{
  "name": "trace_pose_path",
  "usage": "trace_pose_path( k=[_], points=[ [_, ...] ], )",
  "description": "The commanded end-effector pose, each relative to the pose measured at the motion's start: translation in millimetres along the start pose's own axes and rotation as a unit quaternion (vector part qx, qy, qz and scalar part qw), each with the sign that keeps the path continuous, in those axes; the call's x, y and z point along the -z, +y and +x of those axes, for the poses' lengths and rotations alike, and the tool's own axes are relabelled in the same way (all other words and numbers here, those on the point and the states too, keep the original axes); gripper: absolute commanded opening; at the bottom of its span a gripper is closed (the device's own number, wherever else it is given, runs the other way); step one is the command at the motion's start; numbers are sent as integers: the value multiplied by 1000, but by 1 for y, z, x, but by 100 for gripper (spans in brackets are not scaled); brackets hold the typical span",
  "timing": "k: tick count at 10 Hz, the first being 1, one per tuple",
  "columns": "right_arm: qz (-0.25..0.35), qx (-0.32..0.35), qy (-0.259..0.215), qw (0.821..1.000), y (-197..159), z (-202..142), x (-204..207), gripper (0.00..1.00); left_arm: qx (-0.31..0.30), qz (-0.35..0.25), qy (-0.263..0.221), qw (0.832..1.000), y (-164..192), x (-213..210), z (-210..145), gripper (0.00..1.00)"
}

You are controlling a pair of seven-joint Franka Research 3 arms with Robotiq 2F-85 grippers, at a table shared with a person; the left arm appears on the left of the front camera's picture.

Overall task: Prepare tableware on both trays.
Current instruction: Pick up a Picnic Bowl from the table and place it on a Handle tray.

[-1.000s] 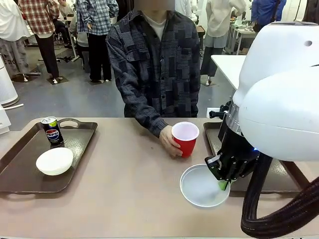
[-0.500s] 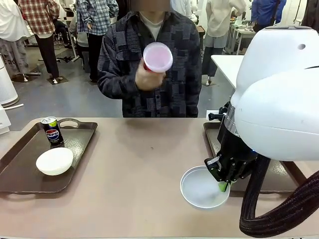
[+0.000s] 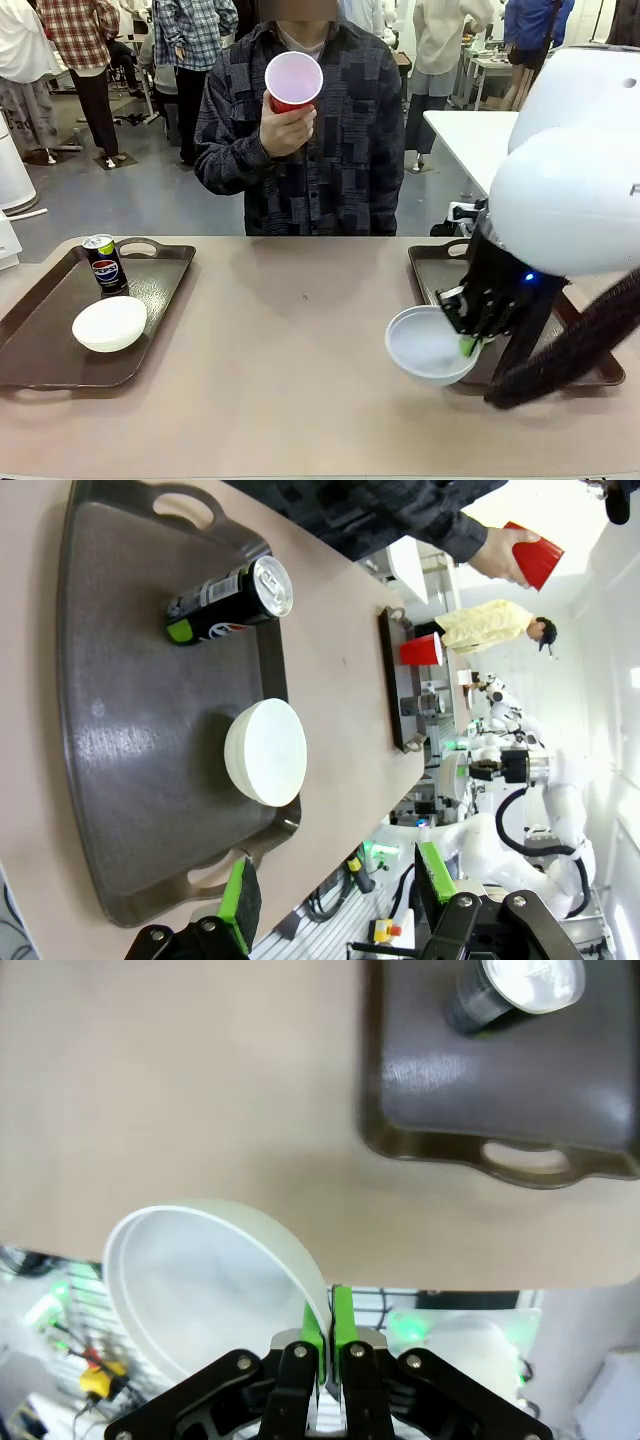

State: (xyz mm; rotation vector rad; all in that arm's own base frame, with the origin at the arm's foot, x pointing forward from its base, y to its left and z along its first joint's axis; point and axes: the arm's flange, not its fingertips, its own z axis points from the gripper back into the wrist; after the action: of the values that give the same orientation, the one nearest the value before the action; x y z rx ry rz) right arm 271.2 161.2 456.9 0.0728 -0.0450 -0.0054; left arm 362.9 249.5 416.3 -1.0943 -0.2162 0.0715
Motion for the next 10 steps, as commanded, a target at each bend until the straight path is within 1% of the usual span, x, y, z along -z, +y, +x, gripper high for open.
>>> trace_pose_path(
  k=[1, 2, 4, 5, 7, 8, 9, 10],
  points=[
    [-30, -16, 15, 999, -46, -8, 37, 0, -7, -4, -2, 1000, -3, -2, -1, 82],
    [-76, -59, 41, 995, -61, 0, 35, 0, -7, -4, -2, 1000, -3, -2, -1, 82],
    [-114, -99, 66, 986, -80, 13, 31, 0, -7, -4, -2, 1000, -3, -2, -1, 82],
    [-129, -105, 76, 983, -90, 19, 29, 0, -7, -4, -2, 1000, -3, -2, -1, 82],
    [-113, -94, 76, 986, -107, 29, 25, 0, -7, -4, -2, 1000, -3, -2, -1, 82],
    [-93, -49, 51, 993, -105, 33, 23, 0, -7, -4, -2, 1000, -3, -2, -1, 82],
    [-122, -92, 78, 985, -95, 28, 23, 0, -7, -4, -2, 1000, -3, -2, -1, 82],
    [-122, -92, 78, 985, -95, 28, 23, 0, -7, -4, -2, 1000, -3, -2, -1, 82]
  ],
)
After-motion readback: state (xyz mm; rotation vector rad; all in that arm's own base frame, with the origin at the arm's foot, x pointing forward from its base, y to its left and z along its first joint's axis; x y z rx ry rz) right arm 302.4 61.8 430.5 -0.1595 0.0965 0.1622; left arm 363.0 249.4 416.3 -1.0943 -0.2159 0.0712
